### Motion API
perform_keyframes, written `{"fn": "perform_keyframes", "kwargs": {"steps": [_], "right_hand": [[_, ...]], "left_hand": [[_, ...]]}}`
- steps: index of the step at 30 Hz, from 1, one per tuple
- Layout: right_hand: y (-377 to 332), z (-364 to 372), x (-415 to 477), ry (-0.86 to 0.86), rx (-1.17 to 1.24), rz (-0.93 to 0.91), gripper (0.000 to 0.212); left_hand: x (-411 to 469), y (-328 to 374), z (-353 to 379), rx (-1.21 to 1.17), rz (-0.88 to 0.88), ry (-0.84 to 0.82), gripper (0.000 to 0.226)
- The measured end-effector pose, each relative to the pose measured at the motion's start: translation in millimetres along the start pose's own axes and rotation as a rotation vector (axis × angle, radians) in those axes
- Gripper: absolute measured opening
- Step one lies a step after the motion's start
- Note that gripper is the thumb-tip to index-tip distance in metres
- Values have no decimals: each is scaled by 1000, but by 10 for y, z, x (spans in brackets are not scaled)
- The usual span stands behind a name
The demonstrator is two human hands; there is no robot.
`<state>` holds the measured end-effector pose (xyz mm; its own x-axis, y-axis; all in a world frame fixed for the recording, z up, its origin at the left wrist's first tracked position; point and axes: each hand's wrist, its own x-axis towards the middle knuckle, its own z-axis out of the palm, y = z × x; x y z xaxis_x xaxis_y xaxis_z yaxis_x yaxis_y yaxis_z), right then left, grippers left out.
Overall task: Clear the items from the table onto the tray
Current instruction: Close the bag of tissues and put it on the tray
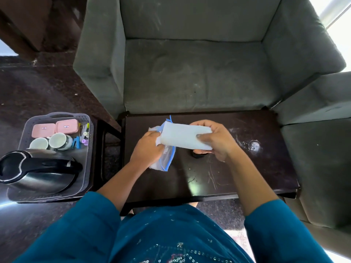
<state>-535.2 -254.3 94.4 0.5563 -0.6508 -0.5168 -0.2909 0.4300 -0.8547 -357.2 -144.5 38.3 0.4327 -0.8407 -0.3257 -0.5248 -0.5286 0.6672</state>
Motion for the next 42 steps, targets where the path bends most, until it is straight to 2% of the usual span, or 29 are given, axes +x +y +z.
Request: {"fn": "perform_keyframes", "kwargs": {"steps": [3, 4, 7, 8, 11, 15, 18, 21, 24, 27, 31, 36, 39, 42], "right_hand": [[61, -170, 16, 22, 254, 9, 33], [97, -176, 23, 24, 318, 14, 33], [240, -90, 51, 21, 305, 67, 32], [295, -58, 61, 14, 258, 96, 33], [413, -17, 101, -12, 163, 130, 33], [476, -98, 170, 61, 98, 138, 25], [526, -215, 229, 74, 116, 146, 30], [640, -410, 309, 287, 66, 132, 38], [793, -671, 392, 567, -160, 158, 36], [927, -806, 480, 644, -381, 174, 39], [1119, -836, 682, 557, -651, 202, 39], [1379, -812, 1064, 236, -942, 214, 28], [1529, -837, 1230, 157, -915, 336, 42], [1603, -906, 1275, 193, -841, 440, 65]], "left_hand": [[32, 61, -37, -447, -191, -123, 20], [35, 79, -48, -589, -249, -165, 20], [56, 117, -56, -822, -251, -225, 47], [68, 139, -47, -833, -229, -208, 45], [155, 165, 0, -661, -181, -103, 10], [221, 151, 107, -312, -131, -17, 13], [245, 145, 196, -220, -121, 61, 6], [282, 101, 240, -90, -117, 104, 15], [315, 46, 296, 48, -98, 91, 28], [326, 51, 428, 121, -98, 63, 33], [331, 64, 667, 157, -130, 20, 41], [350, -17, 941, 176, -197, -74, 46], [333, -50, 1038, 156, -230, -107, 53], [318, -35, 1079, 173, -215, -95, 56]]}}
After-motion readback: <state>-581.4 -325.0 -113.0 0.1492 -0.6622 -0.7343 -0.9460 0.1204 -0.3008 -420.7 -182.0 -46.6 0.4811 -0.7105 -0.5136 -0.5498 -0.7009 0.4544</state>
